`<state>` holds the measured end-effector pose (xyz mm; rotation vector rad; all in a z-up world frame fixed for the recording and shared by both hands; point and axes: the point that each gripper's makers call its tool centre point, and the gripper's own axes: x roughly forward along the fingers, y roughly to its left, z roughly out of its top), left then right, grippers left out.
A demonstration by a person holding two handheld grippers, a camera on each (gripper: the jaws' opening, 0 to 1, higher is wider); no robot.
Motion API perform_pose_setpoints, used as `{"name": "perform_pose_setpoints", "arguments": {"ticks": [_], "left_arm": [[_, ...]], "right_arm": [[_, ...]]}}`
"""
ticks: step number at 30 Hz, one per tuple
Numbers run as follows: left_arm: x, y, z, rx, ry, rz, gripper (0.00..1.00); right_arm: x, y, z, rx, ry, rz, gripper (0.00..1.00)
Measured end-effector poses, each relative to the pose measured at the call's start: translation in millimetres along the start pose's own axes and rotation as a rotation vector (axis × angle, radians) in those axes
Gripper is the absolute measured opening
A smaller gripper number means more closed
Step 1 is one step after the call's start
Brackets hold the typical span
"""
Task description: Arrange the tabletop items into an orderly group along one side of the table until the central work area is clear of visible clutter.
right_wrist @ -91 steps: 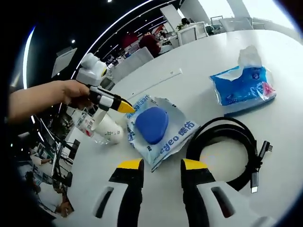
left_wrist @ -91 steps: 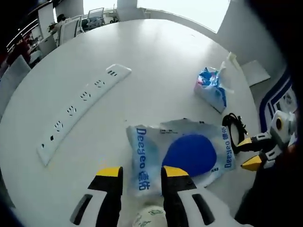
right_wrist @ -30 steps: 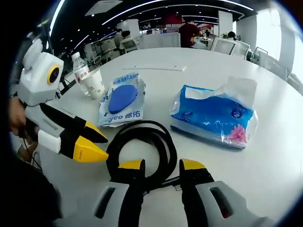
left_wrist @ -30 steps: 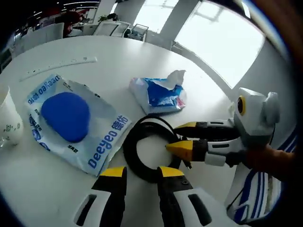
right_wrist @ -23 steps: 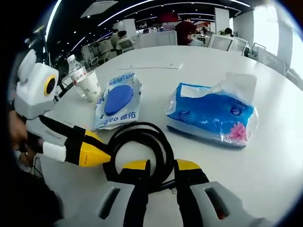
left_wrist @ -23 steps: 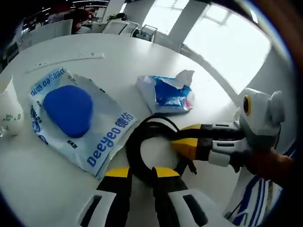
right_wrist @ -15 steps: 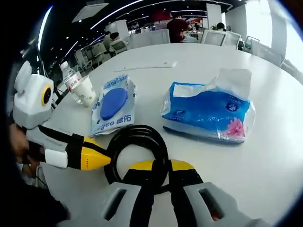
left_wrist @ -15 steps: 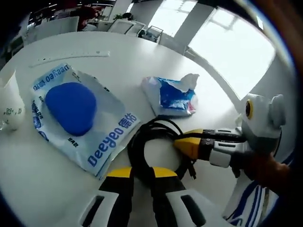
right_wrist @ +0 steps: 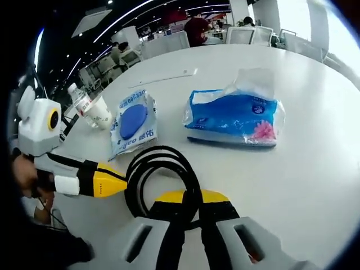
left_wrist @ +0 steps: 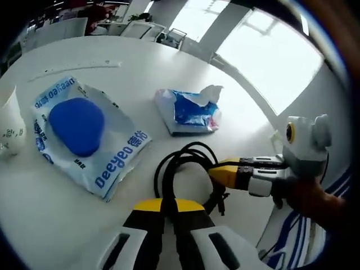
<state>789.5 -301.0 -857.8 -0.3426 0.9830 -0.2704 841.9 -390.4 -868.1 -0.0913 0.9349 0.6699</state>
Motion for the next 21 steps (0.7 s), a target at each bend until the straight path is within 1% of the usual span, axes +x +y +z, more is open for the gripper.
{"name": "perform_pose_setpoints", "arguments": {"ticks": [2, 4, 6, 8, 10, 11, 14, 15, 16, 18, 21], "left_arm": [[1.2, -2.4, -1.8, 0.022, 0.008, -0.008, 0.03], [3.2, -2.9, -2.9, 0.021, 0.014, -0.013, 0.04], [4.9, -6.7, -3.7, 0.039, 0.013, -0.023, 0.04], [5.6, -7.6, -4.5, 0.058, 0.015, -0.023, 0.04], [5.8, -8.6, -5.6, 0.080, 0.019, -0.034, 0.04], [5.2, -8.6, -5.7, 0.095, 0.016, -0.034, 0.04], [5.2, -8.6, -5.4, 0.111, 0.014, -0.039, 0.05], [4.3, -8.8, -4.3, 0.126, 0.007, -0.039, 0.05], [3.6, -8.0, -2.7, 0.150, -0.003, -0.032, 0.05], [0.9, -10.3, 0.5, 0.154, -0.014, -0.048, 0.04], [-4.5, -10.4, 8.3, 0.165, -0.033, -0.057, 0.08]], "right_arm": [[-0.5, -1.6, -5.0, 0.009, 0.005, -0.001, 0.03], [-0.7, -2.3, -8.8, 0.002, 0.015, -0.007, 0.04], [-1.9, -3.5, -11.0, -0.026, 0.007, -0.023, 0.04], [-1.9, -4.6, -10.3, -0.048, 0.004, -0.027, 0.05], [-2.9, -6.2, -8.0, -0.088, -0.004, -0.038, 0.05], [-2.5, -5.8, -8.6, -0.091, -0.001, -0.038, 0.05], [-2.5, -7.7, -7.4, -0.088, -0.009, -0.042, 0.05], [-3.0, -8.0, -6.6, -0.082, -0.017, -0.048, 0.06], [-4.8, -6.5, -4.6, -0.059, -0.030, -0.047, 0.07], [-5.9, -5.1, -1.8, -0.047, -0.048, -0.041, 0.10], [-8.6, -4.0, 1.5, -0.034, -0.065, -0.054, 0.16]]}}
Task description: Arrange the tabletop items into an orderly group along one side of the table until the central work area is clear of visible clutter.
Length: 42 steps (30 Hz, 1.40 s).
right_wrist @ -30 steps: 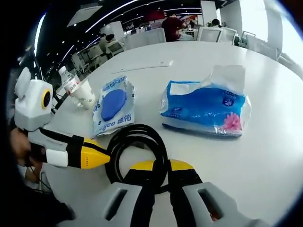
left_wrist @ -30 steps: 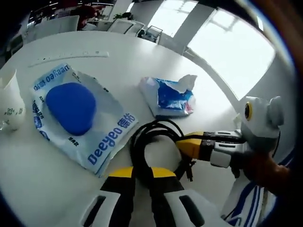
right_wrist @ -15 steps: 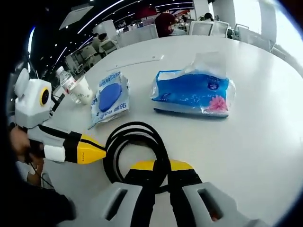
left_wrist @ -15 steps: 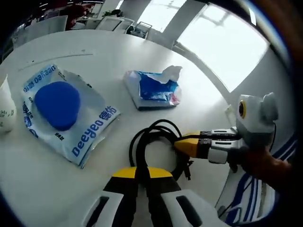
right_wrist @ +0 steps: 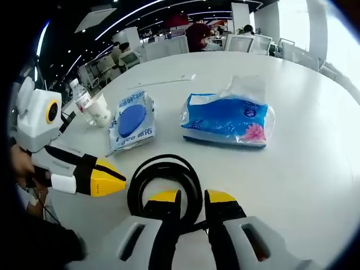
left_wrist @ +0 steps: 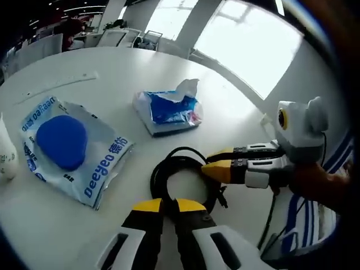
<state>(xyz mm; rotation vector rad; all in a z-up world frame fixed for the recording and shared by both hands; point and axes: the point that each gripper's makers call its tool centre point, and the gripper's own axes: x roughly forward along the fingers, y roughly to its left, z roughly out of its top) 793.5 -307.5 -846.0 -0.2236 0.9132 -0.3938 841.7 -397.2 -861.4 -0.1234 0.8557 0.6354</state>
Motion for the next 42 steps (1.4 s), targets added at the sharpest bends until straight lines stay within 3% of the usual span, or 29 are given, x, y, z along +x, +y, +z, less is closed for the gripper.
{"name": "perform_pose_setpoints", "arguments": {"ticks": [4, 13, 27, 33, 37, 42], "left_arm": [[-10.2, 6.5, 9.8, 0.036, -0.010, 0.003, 0.13], [-35.0, 50.5, 29.5, 0.112, -0.005, 0.041, 0.20], [-68.2, 113.1, 88.0, 0.236, 0.005, 0.084, 0.37], [-74.3, 140.5, 104.6, 0.290, 0.048, 0.098, 0.43], [-75.3, 150.6, 105.1, 0.312, 0.090, 0.088, 0.50], [-73.8, 167.0, 109.5, 0.340, 0.128, 0.088, 0.51]], "right_arm": [[-6.3, 6.5, 6.2, 0.013, -0.020, 0.000, 0.20], [-15.1, 32.1, 14.0, 0.071, -0.054, 0.027, 0.36], [-19.4, 67.2, 24.6, 0.200, -0.117, 0.064, 0.56], [-18.3, 83.0, 30.2, 0.248, -0.133, 0.087, 0.62], [-13.9, 90.4, 35.4, 0.278, -0.142, 0.099, 0.63], [-7.6, 101.9, 39.4, 0.294, -0.147, 0.104, 0.65]]}}
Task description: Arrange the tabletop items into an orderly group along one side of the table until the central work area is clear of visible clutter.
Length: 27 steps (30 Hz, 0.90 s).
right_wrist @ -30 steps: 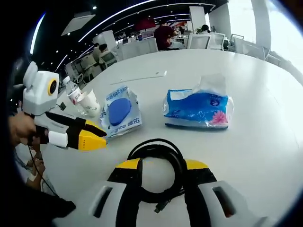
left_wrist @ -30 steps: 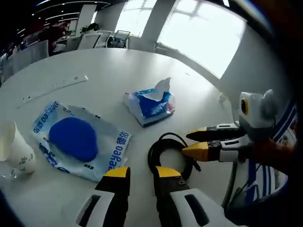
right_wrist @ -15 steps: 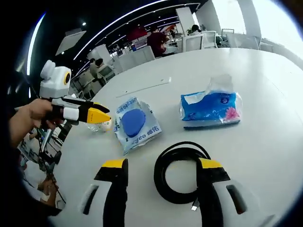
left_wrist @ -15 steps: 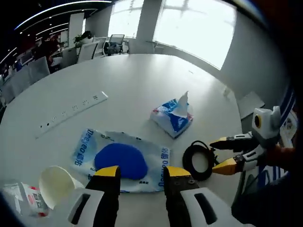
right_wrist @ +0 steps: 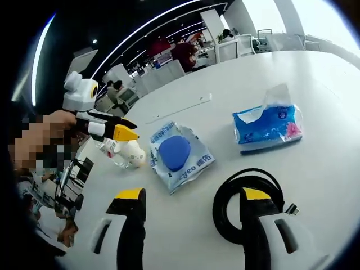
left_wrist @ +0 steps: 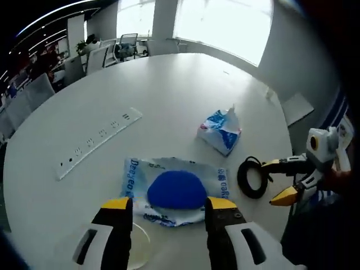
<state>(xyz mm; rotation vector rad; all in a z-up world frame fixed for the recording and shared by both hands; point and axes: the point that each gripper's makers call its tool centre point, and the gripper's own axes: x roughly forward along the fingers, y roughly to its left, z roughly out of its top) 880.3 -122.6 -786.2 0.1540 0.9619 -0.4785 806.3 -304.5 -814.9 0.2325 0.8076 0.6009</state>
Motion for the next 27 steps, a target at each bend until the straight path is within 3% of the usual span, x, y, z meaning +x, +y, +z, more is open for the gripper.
{"name": "perform_pose_setpoints", "arguments": {"ticks": [7, 16, 27], "left_arm": [[9.4, 16.9, -3.0, 0.033, 0.061, -0.018, 0.50], [27.3, 37.4, 0.7, 0.039, 0.090, -0.029, 0.42], [50.6, 56.0, -8.6, 0.036, 0.164, -0.014, 0.33]], "right_arm": [[10.7, 16.0, -4.3, 0.017, 0.006, 0.010, 0.64], [28.8, 27.2, -9.5, 0.052, 0.005, 0.019, 0.54], [49.7, 29.6, -20.6, 0.117, 0.039, 0.003, 0.43]]}}
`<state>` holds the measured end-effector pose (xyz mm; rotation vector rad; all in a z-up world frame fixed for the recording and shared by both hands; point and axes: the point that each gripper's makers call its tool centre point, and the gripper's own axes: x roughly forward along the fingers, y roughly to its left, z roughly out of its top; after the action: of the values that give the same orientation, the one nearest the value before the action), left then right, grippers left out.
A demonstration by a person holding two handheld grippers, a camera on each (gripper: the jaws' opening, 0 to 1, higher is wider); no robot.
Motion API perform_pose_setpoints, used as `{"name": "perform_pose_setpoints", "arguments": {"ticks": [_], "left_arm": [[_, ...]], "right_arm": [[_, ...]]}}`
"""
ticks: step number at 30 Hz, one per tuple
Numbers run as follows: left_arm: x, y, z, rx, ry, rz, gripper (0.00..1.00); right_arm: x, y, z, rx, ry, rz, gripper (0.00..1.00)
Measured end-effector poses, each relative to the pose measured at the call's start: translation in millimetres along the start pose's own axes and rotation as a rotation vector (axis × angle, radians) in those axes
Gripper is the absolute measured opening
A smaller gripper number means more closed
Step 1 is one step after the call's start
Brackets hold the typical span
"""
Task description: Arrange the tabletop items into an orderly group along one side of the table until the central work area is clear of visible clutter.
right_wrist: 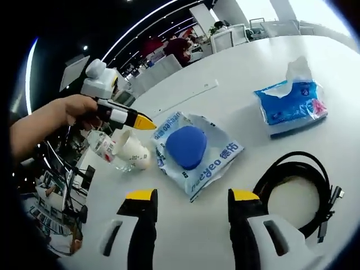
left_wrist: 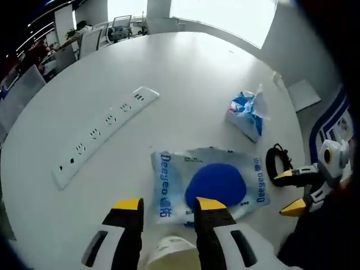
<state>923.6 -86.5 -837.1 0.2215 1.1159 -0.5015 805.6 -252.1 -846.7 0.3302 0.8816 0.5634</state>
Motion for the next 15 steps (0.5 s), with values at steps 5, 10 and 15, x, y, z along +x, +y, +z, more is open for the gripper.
{"name": "perform_pose_setpoints", "arguments": {"ticks": [5, 10, 15], "left_arm": [[8.5, 2.9, -3.4, 0.004, 0.032, 0.002, 0.28], [17.9, 0.7, -8.0, 0.009, 0.064, -0.010, 0.26], [25.9, 0.6, -10.6, 0.020, 0.086, -0.019, 0.25]], "right_arm": [[7.2, -3.7, 1.2, 0.034, 0.007, -0.003, 0.35], [12.2, -4.8, 0.5, 0.075, 0.027, -0.004, 0.28], [17.2, -5.2, -1.9, 0.098, 0.046, 0.000, 0.22]]}}
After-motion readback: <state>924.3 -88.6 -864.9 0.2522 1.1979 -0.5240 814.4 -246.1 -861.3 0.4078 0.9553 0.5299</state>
